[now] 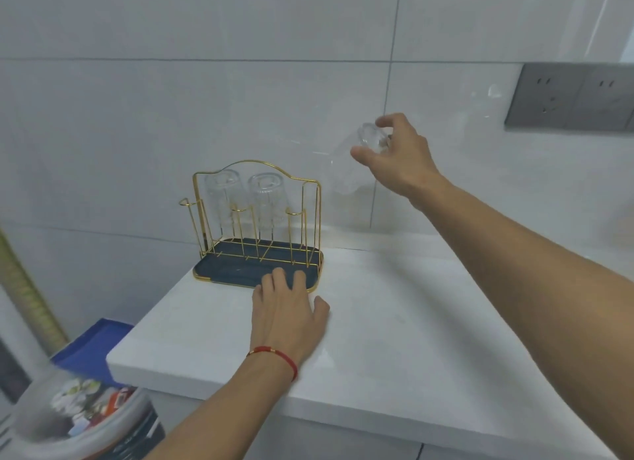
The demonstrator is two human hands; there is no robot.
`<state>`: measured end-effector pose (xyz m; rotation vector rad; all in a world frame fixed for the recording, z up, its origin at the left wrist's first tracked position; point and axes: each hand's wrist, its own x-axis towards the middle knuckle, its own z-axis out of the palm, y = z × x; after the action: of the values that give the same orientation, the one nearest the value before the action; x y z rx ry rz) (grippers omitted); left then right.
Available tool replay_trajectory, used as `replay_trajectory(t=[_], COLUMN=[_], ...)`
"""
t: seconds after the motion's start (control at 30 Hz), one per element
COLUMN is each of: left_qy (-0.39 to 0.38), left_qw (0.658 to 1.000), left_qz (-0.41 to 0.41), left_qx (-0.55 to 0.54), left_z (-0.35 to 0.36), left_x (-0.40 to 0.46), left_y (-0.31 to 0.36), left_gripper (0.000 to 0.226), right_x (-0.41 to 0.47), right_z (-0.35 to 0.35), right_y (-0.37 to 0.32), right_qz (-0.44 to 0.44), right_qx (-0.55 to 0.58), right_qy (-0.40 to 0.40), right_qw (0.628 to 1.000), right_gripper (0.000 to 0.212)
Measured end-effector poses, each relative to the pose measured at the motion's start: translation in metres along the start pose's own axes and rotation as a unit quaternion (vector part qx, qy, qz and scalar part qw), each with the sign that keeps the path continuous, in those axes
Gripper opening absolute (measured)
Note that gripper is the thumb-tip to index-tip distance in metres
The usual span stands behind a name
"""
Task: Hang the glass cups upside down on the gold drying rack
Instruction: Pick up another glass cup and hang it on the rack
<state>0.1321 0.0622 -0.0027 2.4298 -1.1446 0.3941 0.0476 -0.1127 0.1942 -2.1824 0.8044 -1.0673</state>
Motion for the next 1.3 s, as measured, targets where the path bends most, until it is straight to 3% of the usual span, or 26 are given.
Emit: replay_trajectory(t=[0.2, 0.67, 0.83, 1.0, 1.17, 1.3], left_qy=[0.007, 0.027, 0.031, 0.026, 0.023, 0.023], left_qw=[1.000, 0.999, 0.999, 1.000, 1.000, 0.999], left_qz=[0.004, 0.007, 0.007, 0.006, 0.004, 0.040], left_qx=[-0.001, -0.018, -0.018, -0.012, -0.007, -0.010], left_z=[0.000, 0.001, 0.002, 0.001, 0.001, -0.003], left_x=[-0.001, -0.001, 0.000, 0.000, 0.001, -0.002], left_y=[0.001, 0.004, 0.003, 0.004, 0.004, 0.006], left_gripper=[0.032, 0.015, 0.015, 0.015, 0.016, 0.026], right_x=[0.044, 0.070, 0.064, 0.048, -0.016, -0.094], right_z=[0.022, 0.082, 0.086, 0.077, 0.045, 0.001], right_y=[-0.017, 0.019, 0.026, 0.037, 0.082, 0.139], right_qz=[-0.057, -0.118, -0.124, -0.105, -0.094, -0.062], right_qx=[-0.104, -0.120, -0.093, -0.065, -0.036, -0.071], right_qy=[-0.112, -0.291, -0.265, -0.235, -0.072, -0.008], right_qw=[0.987, 0.942, 0.952, 0.964, 0.992, 0.996], right_gripper=[0.069, 0.059, 0.054, 0.062, 0.042, 0.040])
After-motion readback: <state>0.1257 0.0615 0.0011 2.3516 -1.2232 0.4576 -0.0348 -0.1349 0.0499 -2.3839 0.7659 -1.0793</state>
